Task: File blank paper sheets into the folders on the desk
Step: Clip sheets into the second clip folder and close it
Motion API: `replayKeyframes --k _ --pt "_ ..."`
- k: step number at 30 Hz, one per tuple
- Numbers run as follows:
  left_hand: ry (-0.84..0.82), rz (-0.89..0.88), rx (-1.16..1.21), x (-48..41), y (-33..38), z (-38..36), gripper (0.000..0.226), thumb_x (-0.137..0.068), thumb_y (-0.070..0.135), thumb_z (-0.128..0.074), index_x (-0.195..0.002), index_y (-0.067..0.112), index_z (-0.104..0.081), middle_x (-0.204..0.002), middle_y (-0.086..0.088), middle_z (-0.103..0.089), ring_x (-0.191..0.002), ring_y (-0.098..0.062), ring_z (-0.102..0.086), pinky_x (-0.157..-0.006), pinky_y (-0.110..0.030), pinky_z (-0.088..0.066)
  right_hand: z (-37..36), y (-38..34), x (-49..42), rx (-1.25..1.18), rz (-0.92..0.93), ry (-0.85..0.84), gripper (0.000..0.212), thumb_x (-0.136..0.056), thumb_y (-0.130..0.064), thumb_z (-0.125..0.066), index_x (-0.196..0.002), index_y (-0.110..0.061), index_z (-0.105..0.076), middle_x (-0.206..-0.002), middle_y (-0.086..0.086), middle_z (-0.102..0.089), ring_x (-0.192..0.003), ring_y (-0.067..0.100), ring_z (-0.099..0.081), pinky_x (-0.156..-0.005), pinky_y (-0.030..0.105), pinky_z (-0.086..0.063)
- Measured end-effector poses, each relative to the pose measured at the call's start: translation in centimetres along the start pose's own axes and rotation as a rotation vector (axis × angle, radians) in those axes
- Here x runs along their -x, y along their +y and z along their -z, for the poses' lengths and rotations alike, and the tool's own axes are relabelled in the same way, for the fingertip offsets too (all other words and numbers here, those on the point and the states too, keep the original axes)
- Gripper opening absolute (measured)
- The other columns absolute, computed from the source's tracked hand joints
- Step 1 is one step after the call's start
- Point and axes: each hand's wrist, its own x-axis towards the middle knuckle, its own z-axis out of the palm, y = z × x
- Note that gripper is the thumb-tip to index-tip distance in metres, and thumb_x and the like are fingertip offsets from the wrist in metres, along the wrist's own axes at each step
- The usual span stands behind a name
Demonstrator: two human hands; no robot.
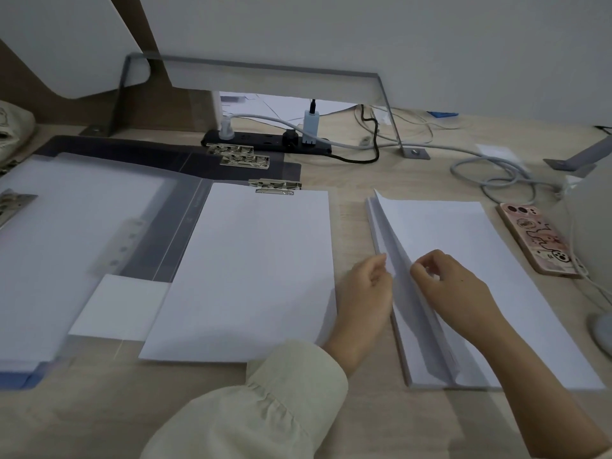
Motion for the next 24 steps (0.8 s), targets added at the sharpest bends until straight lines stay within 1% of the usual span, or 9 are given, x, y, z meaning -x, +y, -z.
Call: replayKeyframes --k 2,4,6,10,12,15,18,21,24 --pt "-0.097 0.115 -0.031 -0.5 0.5 -0.7 0.03 -0.081 0.047 -0.037 -0.101 0.038 -0.058 -0.105 0.004 -0.068 -0.099 -0.014 -0.065 -0.096 -0.034 -0.049 0.1 0.1 0.0 -0.043 -0.018 -0.003 0.02 -0.094 -0.033 -0.04 -0.1 -0.018 -0.051 -0.106 -0.001 -0.056 -0.088 0.016 -0.052 -0.076 0.027 -0.034" --pt "-0.176 0.212 -0.061 -0.8 0.9 -1.2 0.045 -0.072 0.057 -0.032 -0.099 0.032 -0.057 -0.097 -0.003 -0.071 -0.091 -0.022 -0.069 -0.091 -0.044 -0.052 0.1 0.2 -0.1 -0.076 -0.027 -0.003 0.025 -0.096 -0.031 -0.037 -0.102 -0.014 -0.054 -0.105 0.0 -0.058 -0.087 0.017 -0.053 -0.074 0.028 -0.033" --pt "-0.202 0.219 -0.116 -0.9 1.1 -1.7 0.051 -0.072 0.054 -0.031 -0.108 0.027 -0.055 -0.098 -0.003 -0.069 -0.091 -0.022 -0.068 -0.088 -0.046 -0.053 0.2 0.4 -0.2 -0.132 -0.033 -0.021 0.028 -0.097 -0.026 -0.035 -0.106 -0.012 -0.057 -0.108 0.0 -0.059 -0.091 0.015 -0.052 -0.076 0.027 -0.032" --pt "-0.207 0.162 -0.16 -0.7 0.9 -2.5 0.042 -0.075 0.04 -0.033 -0.104 0.023 -0.059 -0.098 -0.009 -0.067 -0.09 -0.028 -0.066 -0.084 -0.045 -0.053 1.0 1.0 0.2 -0.281 -0.033 -0.036 0.029 -0.098 -0.022 -0.036 -0.116 -0.016 -0.057 -0.116 -0.002 -0.059 -0.103 0.014 -0.052 -0.085 0.025 -0.035" --pt "-0.178 0.156 -0.169 -0.8 0.6 -2.2 0.038 -0.082 0.034 -0.035 -0.111 0.023 -0.056 -0.103 -0.005 -0.065 -0.093 -0.025 -0.064 -0.088 -0.044 -0.053 1.4 1.4 0.5 -0.289 -0.054 -0.027 0.029 -0.097 -0.022 -0.038 -0.121 -0.017 -0.055 -0.124 0.0 -0.057 -0.111 0.017 -0.051 -0.089 0.026 -0.036" --pt "-0.091 0.13 -0.149 -0.5 0.9 -0.1 0.041 -0.089 0.027 -0.037 -0.127 0.021 -0.048 -0.119 0.002 -0.059 -0.106 -0.022 -0.059 -0.095 -0.038 -0.048 1.8 2.3 0.9 -0.239 -0.1 0.039 0.036 -0.096 -0.024 -0.043 -0.131 -0.02 -0.046 -0.138 0.003 -0.046 -0.126 0.021 -0.042 -0.1 0.032 -0.032" --pt "-0.054 0.089 -0.061 0.4 1.6 4.0 0.036 -0.096 0.017 -0.039 -0.13 0.017 -0.049 -0.127 -0.001 -0.058 -0.114 -0.023 -0.056 -0.101 -0.038 -0.044 2.3 2.3 1.0 -0.256 -0.145 0.16 0.05 -0.092 -0.023 -0.051 -0.139 -0.019 -0.037 -0.147 0.008 -0.035 -0.132 0.028 -0.037 -0.108 0.043 -0.029" --pt "-0.027 0.013 -0.004 2.0 2.3 9.3 0.035 -0.096 0.014 -0.042 -0.13 0.017 -0.051 -0.125 -0.003 -0.061 -0.113 -0.023 -0.058 -0.103 -0.044 -0.043 2.5 0.1 1.3 -0.583 -0.281 0.104 0.054 -0.092 -0.029 -0.052 -0.142 -0.023 -0.032 -0.139 0.007 -0.044 -0.118 0.029 -0.05 -0.098 0.044 -0.041" --pt "0.036 -0.002 0.009 3.4 2.5 14.6 0.034 -0.097 0.016 -0.043 -0.129 0.018 -0.053 -0.123 -0.003 -0.063 -0.112 -0.022 -0.06 -0.102 -0.045 -0.043 1.1 -3.3 2.0 -1.001 -0.217 -0.169 0.029 -0.092 -0.023 -0.051 -0.118 -0.013 -0.057 -0.092 0.005 -0.074 -0.077 0.022 -0.07 -0.062 0.031 -0.055"
